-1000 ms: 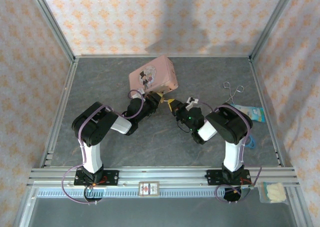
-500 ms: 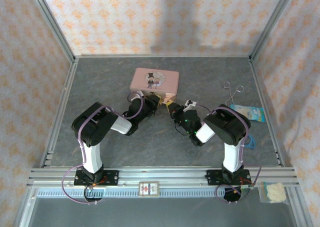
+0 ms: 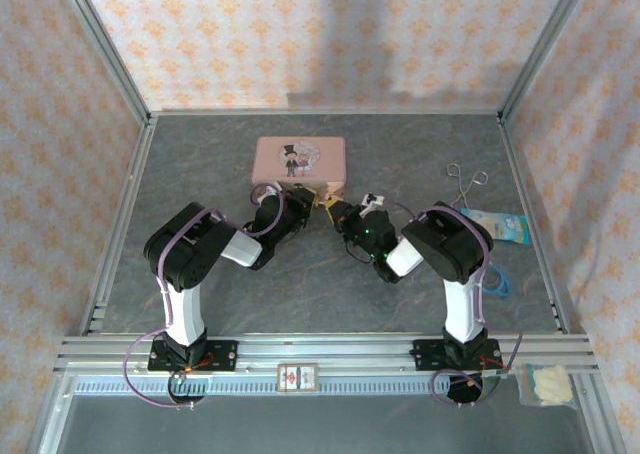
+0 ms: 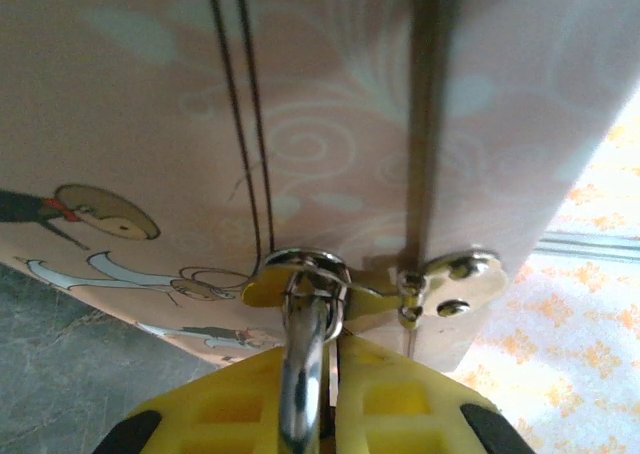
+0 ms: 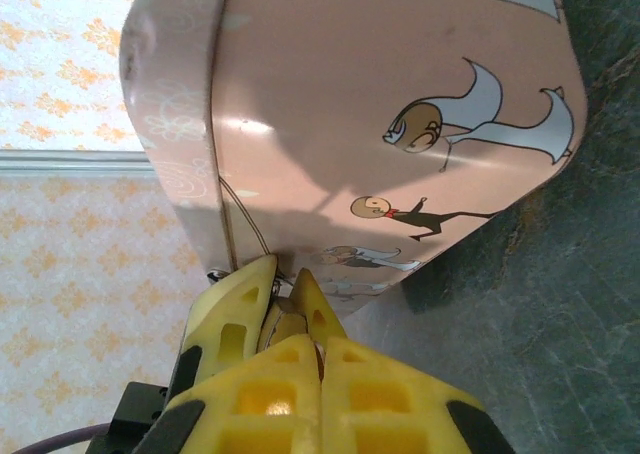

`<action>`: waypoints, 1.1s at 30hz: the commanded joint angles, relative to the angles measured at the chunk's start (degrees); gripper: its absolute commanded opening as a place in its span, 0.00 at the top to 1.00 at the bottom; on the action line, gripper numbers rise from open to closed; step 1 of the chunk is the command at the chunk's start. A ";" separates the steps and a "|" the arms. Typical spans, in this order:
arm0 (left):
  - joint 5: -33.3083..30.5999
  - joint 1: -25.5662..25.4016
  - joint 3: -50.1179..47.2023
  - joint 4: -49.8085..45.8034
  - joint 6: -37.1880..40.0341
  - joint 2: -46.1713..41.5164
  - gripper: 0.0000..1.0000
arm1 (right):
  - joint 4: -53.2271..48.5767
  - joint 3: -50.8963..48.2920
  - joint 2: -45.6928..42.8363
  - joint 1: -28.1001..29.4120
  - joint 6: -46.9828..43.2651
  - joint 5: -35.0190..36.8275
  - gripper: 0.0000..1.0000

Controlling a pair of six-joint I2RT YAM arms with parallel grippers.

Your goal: Unlock a padlock with a key

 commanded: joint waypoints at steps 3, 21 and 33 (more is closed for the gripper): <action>10.72 -3.69 0.47 2.14 2.28 0.08 1.00 | 3.34 2.89 -1.69 0.48 -2.79 -12.63 1.00; 14.43 -3.86 -1.99 10.24 4.60 3.23 1.00 | 7.79 8.72 2.46 -0.99 5.23 -22.65 1.00; 15.71 -4.09 -3.25 14.54 4.17 4.56 1.00 | 16.59 10.86 7.14 -2.14 16.09 -27.56 1.00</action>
